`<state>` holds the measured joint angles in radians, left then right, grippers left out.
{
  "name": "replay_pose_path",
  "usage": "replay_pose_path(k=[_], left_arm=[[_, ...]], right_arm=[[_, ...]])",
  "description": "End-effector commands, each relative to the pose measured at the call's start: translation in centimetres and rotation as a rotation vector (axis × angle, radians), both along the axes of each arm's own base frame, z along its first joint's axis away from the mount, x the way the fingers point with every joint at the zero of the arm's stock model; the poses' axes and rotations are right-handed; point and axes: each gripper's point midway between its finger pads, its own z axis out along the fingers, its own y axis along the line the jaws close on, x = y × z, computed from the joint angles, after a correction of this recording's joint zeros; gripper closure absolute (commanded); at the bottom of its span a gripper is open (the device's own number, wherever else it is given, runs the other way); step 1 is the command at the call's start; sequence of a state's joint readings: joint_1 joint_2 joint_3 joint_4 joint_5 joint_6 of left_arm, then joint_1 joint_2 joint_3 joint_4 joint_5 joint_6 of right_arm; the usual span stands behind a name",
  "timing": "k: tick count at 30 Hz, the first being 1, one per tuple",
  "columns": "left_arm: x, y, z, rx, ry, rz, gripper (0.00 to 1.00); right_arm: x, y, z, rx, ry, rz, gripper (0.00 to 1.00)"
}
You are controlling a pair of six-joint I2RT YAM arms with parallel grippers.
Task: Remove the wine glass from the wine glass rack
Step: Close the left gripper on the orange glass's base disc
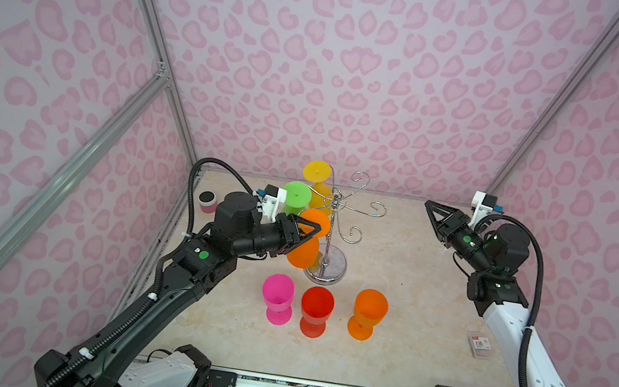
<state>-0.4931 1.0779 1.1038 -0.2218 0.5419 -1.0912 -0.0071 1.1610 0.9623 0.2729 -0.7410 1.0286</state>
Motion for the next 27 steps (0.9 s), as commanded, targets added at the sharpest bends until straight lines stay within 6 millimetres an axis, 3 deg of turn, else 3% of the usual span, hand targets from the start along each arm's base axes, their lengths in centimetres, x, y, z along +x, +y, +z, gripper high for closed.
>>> replay_pose_path(k=[1,18,27], left_arm=[[0.32,-0.15,0.47,-0.013,-0.024,0.003,0.61],[0.24,-0.29,0.06,-0.010,-0.007,-0.005,0.76],[-0.14,-0.32,0.38,-0.018,-0.004,-0.010,0.65]], right_arm=[[-0.17,0.04,0.75,0.002,-0.039,0.008,0.65],[-0.29,-0.53,0.63,0.013,-0.039,-0.002,0.65],[-0.26,-0.58,0.56,0.018,-0.038,-0.001,0.65]])
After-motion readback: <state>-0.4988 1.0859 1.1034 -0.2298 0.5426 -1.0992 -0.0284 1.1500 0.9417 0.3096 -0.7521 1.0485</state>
